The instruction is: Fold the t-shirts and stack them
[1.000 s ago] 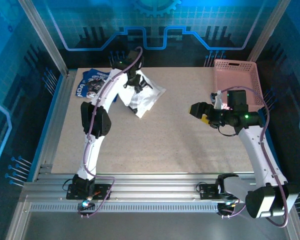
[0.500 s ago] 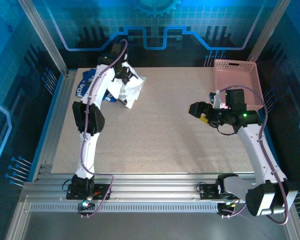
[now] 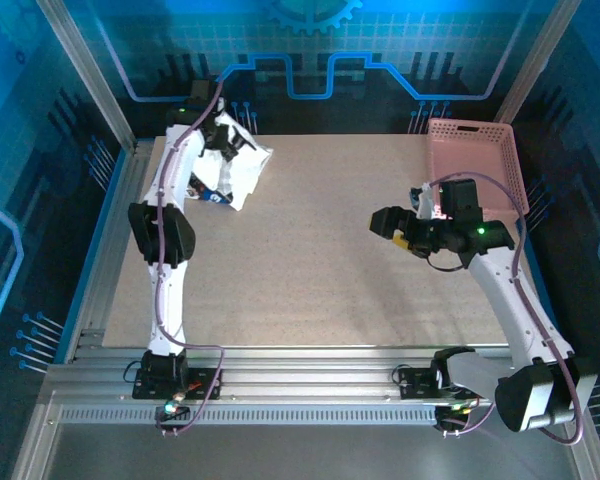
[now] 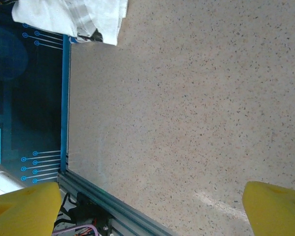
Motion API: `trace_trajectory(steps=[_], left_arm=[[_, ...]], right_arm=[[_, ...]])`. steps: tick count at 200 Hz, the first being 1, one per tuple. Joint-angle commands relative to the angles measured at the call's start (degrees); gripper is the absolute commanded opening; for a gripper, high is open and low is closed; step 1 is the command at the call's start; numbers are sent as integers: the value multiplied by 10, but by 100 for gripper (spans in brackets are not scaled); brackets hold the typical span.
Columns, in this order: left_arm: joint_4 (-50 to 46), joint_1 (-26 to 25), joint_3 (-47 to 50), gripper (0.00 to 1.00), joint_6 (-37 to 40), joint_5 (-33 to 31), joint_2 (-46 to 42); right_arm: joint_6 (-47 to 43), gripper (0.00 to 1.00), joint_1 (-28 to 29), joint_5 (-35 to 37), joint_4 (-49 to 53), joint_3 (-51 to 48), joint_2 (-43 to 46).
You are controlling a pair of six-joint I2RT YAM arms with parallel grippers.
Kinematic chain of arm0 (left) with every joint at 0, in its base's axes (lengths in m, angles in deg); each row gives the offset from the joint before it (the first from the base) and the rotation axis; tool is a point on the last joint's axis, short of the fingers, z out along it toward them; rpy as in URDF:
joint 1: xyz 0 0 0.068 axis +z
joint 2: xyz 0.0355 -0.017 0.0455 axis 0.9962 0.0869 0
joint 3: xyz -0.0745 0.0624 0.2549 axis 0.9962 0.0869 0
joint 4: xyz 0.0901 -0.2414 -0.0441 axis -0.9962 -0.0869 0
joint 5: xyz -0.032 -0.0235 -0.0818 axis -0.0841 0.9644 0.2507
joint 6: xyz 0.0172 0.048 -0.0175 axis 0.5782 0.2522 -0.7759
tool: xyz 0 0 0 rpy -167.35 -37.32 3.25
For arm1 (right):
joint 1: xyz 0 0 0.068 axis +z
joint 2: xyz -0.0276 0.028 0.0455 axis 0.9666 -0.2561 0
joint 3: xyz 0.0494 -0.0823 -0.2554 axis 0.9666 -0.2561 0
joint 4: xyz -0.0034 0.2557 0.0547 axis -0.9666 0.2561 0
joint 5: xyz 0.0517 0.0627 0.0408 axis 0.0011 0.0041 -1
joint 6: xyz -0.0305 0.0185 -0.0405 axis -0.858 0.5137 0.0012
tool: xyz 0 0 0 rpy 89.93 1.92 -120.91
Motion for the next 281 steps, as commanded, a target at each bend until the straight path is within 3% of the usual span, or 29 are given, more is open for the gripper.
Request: trace_trajectory(steps=[1,16,19,26,44,50,52,55,58,80,102,116,146,160,190,209,241,256,281], left_arm=[[20,36,-21,0,7,29,13],[39,61,-6,0,-2,31,26],[38,66,-6,11,-9,33,30],[28,79,-15,48,-22,39,42],[42,119,-10,59,-70,1,45],[41,139,-13,73,-93,-7,44],[39,145,-16,86,-102,-9,43],[36,155,-19,96,-115,-10,40],[34,164,-20,99,-127,-6,35],[43,207,5,99,-188,75,-16],[27,200,19,99,-199,92,-76],[34,189,77,99,-201,122,-143],[193,158,422,99,-216,201,-380],[283,136,601,99,-230,192,-496],[417,106,908,99,-300,148,-686],[510,69,1051,99,-293,93,-770],[636,35,1181,99,-205,-6,-804],[692,35,1210,99,-194,0,-783],[893,34,1269,99,-190,13,-701]], right_arm=[[9,96,12,6,4,-7,7],[7,96,18,13,13,-7,9],[8,96,19,14,14,-8,10],[10,96,21,15,14,-10,13],[14,96,27,23,25,-10,22],[14,96,29,22,28,-11,25],[13,96,29,22,29,-10,27],[12,96,29,21,30,-12,31],[11,96,30,21,32,-12,34],[-5,97,26,32,52,-15,59],[-25,98,12,42,68,-21,78],[-41,100,-7,49,69,-30,90],[-100,100,-84,75,55,-69,101],[-120,100,-118,108,38,-87,93],[-128,100,-131,316,-56,-154,94],[-155,100,-130,399,-194,-233,114],[-221,100,-129,433,-412,-374,134],[-219,100,-127,431,-467,-397,128],[-224,100,-112,426,-639,-459,105]])
